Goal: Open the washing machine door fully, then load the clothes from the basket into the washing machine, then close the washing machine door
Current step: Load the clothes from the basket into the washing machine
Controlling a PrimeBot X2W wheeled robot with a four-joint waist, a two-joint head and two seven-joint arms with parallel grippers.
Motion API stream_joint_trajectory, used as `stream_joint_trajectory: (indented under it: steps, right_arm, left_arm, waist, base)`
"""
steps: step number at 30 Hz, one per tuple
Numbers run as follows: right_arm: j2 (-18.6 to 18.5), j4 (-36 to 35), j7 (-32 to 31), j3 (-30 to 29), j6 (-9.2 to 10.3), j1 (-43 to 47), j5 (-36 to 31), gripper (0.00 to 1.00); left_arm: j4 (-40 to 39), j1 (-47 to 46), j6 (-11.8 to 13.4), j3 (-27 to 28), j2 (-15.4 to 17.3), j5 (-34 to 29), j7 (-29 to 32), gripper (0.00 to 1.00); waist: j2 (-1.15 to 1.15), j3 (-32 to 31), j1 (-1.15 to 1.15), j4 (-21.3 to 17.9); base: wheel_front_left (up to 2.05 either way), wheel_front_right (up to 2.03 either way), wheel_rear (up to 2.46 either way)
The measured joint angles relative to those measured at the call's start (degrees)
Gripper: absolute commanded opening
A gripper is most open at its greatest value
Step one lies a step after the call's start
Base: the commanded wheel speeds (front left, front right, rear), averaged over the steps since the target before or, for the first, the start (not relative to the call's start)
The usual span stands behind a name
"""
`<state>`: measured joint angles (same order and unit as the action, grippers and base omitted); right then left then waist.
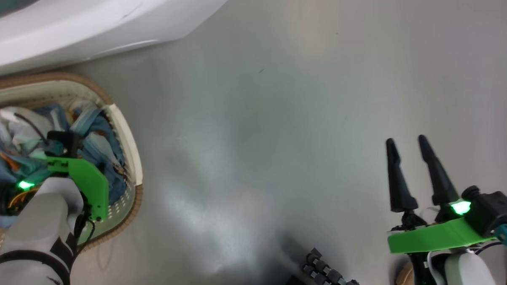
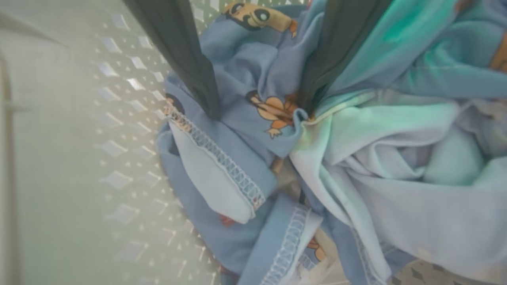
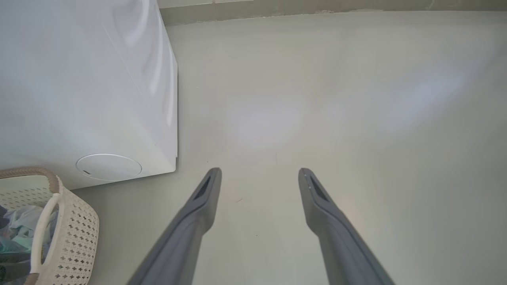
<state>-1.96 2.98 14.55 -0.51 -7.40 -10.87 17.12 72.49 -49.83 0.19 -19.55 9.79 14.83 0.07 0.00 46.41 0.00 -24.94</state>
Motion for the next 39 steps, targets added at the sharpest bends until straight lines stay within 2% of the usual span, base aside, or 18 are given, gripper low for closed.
stream_joint_trajectory:
  steps: [2, 3, 4, 7, 10, 16, 21, 27, 39]
  right_arm:
    - [0.0, -0.5, 0.0, -0.7, 0.00, 0.0, -0.4, 1.00]
    - [0.0, -0.6, 0.0, -0.8, 0.00, 0.0, -0.4, 1.00]
    - [0.0, -0.7, 0.0, -0.9, 0.00, 0.0, -0.4, 1.00]
    - [-0.1, -1.0, 0.0, -1.8, 0.00, 0.1, -0.4, 1.00]
    - [-0.1, -1.1, 0.0, -1.9, 0.00, 0.1, -0.5, 1.00]
    - [-0.2, -0.5, 0.0, -1.8, 0.00, -0.1, -0.5, 1.00]
    - [-0.2, 0.2, 0.0, -1.8, 0.00, -1.0, -0.5, 1.00]
    - [-0.3, 1.5, 0.0, -0.9, 0.00, -1.0, -0.4, 1.00]
    - [-0.4, 3.6, 0.0, -0.5, 0.00, 3.6, -0.4, 1.00]
  left_arm:
    - [0.3, -0.5, 1.0, -0.8, -0.3, -0.6, -0.1, 0.99]
    - [0.4, -0.8, 1.6, -1.2, -0.4, -1.0, -0.2, 0.59]
    - [0.4, -1.0, 2.3, -1.8, -0.5, -1.3, -0.2, 0.40]
    - [0.7, -1.1, 3.8, -2.8, -0.9, -2.6, -1.0, 0.27]
    - [1.0, -1.1, 4.7, -3.8, -0.9, -3.4, -2.5, 0.00]
    - [1.3, -1.1, 6.0, -3.1, -0.6, -2.4, -6.2, 0.00]
    - [1.3, 0.0, 6.4, -0.4, -1.5, 1.1, -11.3, 0.00]
    - [0.2, 6.5, 6.1, 2.2, -2.4, 4.4, -14.2, 0.00]
    - [-20.2, 22.6, 7.6, 4.7, -5.5, 4.2, -14.4, 0.00]
  waist:
    - [0.00, 0.4, 0.00, 0.5]
    - [0.00, 0.6, 0.00, 0.8]
    - [0.00, 0.8, 0.00, 1.0]
    - [0.00, 1.1, 0.00, 1.7]
    - [0.00, 1.2, 0.00, 2.2]
    - [0.00, 0.4, 0.00, 2.6]
    - [0.00, -1.9, 0.00, 3.5]
    - [0.00, -6.5, -0.01, 5.0]
    - [0.00, -19.1, -0.01, 8.9]
  base:
    - [0.00, 0.00, 0.00]
    - [0.00, 0.00, 0.00]
    - [0.00, 0.00, 0.00]
    - [0.00, 0.00, 0.00]
    - [0.00, 0.00, 0.00]
    - [0.00, 0.00, 0.00]
    - [0.00, 0.00, 0.00]
    - [0.00, 0.00, 0.00]
    - [0.00, 0.00, 0.00]
